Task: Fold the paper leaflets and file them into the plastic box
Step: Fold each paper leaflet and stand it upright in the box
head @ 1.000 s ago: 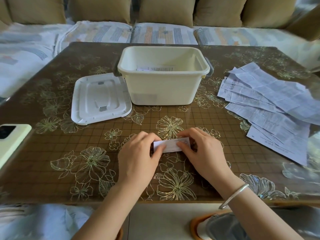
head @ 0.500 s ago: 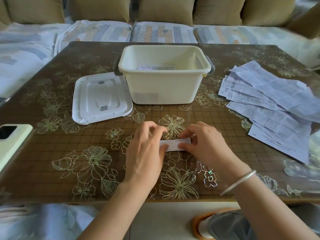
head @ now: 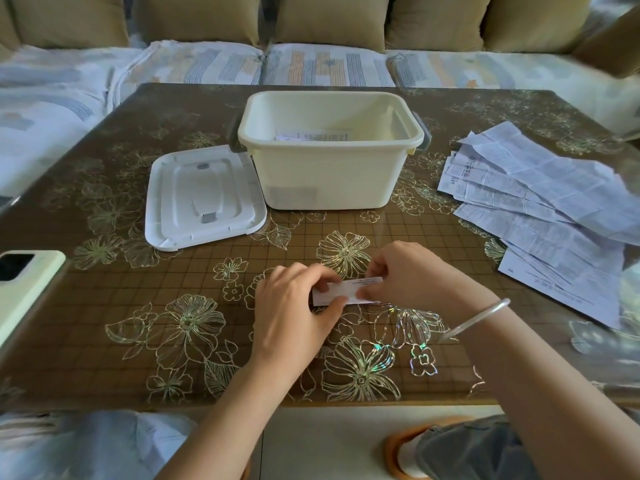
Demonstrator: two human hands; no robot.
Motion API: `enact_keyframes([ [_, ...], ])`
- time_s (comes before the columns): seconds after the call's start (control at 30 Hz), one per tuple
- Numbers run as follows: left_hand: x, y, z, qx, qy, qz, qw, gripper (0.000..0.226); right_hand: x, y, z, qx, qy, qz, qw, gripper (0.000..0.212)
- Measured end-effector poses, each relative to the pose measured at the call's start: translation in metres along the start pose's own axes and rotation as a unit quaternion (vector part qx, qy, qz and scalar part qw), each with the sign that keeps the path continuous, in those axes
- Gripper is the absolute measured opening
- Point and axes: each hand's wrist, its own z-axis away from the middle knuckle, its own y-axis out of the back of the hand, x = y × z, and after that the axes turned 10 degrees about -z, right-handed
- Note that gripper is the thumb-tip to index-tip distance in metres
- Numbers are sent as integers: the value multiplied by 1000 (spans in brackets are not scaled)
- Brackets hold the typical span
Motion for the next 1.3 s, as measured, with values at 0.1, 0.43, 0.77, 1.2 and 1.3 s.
enact_keyframes([
  [0.1,1,0,0,3,7,4,1000,23,4,-6,8,45,-7,-88,995,19],
  [0.43,3,2,0,4,21,3,1000,20,6,-31,40,158,32,-386,908,13],
  [0.77,-7,17,0,-68,24,64,995,51,7,-66,51,239,214,-48,946,32],
  [1.2,-30,35,-17,-50,-232,-58,970,8,7,-39,16,136,270,-6,953,22],
  [1.3,-29,39,-23,-47,-228,-45,972,18,3,-33,11,129,305,27,943,14],
])
